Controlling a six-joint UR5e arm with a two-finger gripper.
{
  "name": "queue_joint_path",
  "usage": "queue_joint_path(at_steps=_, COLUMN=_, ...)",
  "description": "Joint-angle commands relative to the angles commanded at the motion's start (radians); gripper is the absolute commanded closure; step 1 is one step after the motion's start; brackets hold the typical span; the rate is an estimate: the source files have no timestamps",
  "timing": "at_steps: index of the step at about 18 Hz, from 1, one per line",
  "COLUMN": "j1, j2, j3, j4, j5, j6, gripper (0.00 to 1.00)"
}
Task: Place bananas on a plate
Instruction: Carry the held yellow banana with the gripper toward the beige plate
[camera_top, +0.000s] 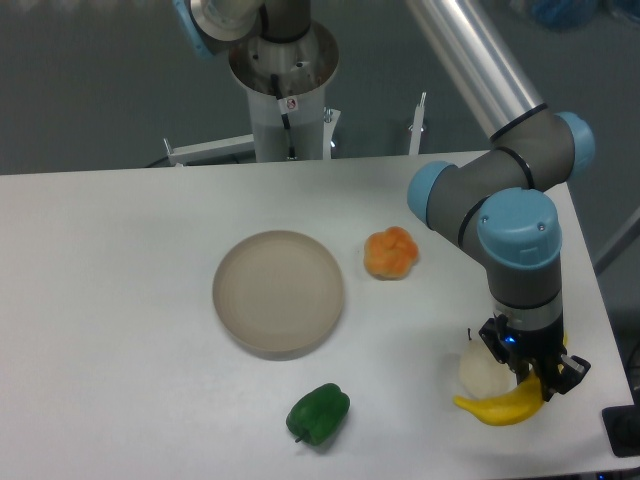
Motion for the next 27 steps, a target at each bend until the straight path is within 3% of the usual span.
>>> queue_joint_path(at_steps=6, j1=-0.014, j2=0.021, j3=-0.018, j4=0.0, j5=0.011, j6=-0.002, gripper=0.72)
queue_joint_path(at_steps=11, j1=-0.026, j2=0.077, j3=-0.076, j4=-0.02, j5=0.015, j6=-0.029, gripper=0.72)
queue_joint_path(at_steps=18, j1=-0.055, j2=0.259, j3=-0.296, j4=-0.106, j5=0.005, j6=-0.149, gripper=0.72)
queue_joint_path(at_steps=20, j1=-0.089, j2=0.303, j3=-0.348, j4=-0.113, j5=0.003, j6=-0.254, gripper=0.72)
queue_joint_path(at_steps=25, j1=-0.211, j2=0.344, j3=-0.468, j4=-0.136, j5=0.003, j6=-0.575, gripper=0.72)
queue_joint_path(at_steps=27, j1=-0.233, j2=0.353, j3=-0.518, j4=-0.143, j5=0.003, j6=-0.603, gripper=0.72)
